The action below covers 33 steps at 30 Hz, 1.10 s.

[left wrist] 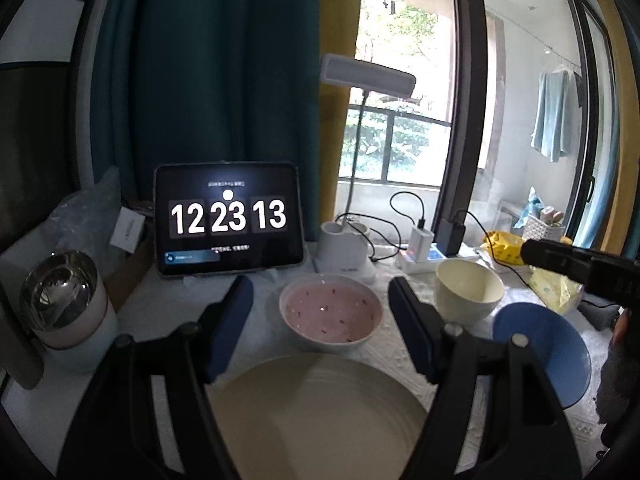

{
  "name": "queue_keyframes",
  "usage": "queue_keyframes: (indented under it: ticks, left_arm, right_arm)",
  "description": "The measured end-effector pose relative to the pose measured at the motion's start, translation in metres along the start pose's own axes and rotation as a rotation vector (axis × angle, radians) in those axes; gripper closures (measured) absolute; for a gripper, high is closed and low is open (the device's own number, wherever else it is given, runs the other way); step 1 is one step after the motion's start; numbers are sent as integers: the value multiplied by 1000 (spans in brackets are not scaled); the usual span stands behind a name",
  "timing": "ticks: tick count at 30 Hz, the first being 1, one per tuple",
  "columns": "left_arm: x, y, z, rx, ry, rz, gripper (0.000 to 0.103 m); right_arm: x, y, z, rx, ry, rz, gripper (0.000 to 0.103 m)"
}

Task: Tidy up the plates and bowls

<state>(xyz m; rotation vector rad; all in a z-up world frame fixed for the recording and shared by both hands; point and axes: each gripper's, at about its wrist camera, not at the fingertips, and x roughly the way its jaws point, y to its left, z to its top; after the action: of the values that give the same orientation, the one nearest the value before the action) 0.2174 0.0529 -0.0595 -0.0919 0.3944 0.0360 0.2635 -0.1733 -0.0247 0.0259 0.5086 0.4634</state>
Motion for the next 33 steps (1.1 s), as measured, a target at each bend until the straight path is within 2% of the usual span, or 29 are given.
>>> queue_keyframes:
  ticks: [3,5,6,13,19,28,33]
  left_arm:
    - [3,5,5,-3,9,-2,32]
    - [5,7,9,-4,17,-8,32]
    - [6,8,12,-1,17,-6,32]
    - [12,13,29,0,8,-8,32]
    - [33,21,30,0,45,15,32]
    - [70,35,24,-27,138,14,32]
    - [89,39,18,-38,193,14,32]
  right_arm:
    - [3,0,7,15,8,-4,65]
    - [4,0,12,21,9,-4,54]
    - [3,1,14,21,9,-1,53]
    - [8,-2,34,28,35,-10,52]
    - [27,-5,45,36,92,-14,52]
    - [68,17,39,-4,196,-7,52]
    - [103,27,33,-17,295,-14,52]
